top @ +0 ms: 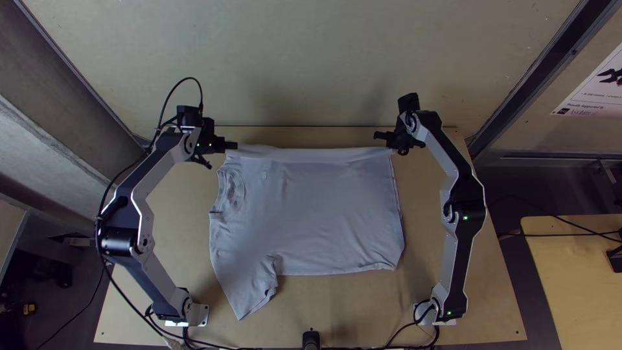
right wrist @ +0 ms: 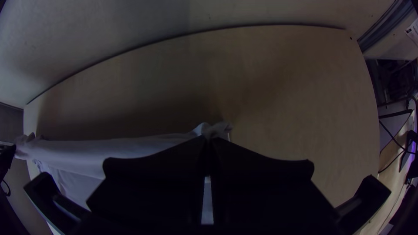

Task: Fold the t-shirt

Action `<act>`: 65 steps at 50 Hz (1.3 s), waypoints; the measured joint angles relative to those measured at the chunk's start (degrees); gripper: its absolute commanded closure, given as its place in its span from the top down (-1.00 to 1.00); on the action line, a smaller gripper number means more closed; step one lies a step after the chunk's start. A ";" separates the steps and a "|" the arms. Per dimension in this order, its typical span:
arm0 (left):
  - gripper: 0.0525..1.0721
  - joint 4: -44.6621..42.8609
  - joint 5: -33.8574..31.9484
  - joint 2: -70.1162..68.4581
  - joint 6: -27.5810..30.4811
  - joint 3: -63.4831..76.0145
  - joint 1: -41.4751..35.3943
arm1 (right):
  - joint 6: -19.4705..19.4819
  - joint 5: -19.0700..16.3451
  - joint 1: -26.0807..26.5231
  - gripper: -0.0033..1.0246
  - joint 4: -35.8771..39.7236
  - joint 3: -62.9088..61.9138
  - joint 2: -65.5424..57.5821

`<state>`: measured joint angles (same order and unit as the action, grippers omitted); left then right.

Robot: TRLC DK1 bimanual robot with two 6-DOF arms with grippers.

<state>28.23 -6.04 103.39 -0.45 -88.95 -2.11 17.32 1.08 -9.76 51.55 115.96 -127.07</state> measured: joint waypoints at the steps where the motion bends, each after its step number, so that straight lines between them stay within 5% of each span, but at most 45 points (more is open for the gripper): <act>1: -0.95 -0.35 -0.07 -0.68 -0.02 1.01 -0.02 | -0.02 0.00 -0.13 -0.94 -0.04 -0.74 0.37; 59: -0.94 -12.46 -0.87 -15.52 0.02 35.45 1.22 | 0.02 4.13 -4.48 -0.94 -11.54 -33.14 13.84; 61: -0.86 -12.81 -0.87 -14.99 0.02 35.63 1.22 | 0.02 4.13 -4.48 -0.94 -11.69 -33.22 13.86; 65: -0.33 -13.03 -0.87 -13.73 0.02 35.71 1.22 | 0.02 4.35 -4.48 -0.72 -11.89 -33.48 13.94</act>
<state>15.20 -6.92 89.67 -0.43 -53.23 -0.89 17.34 5.43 -14.24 39.66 82.48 -113.12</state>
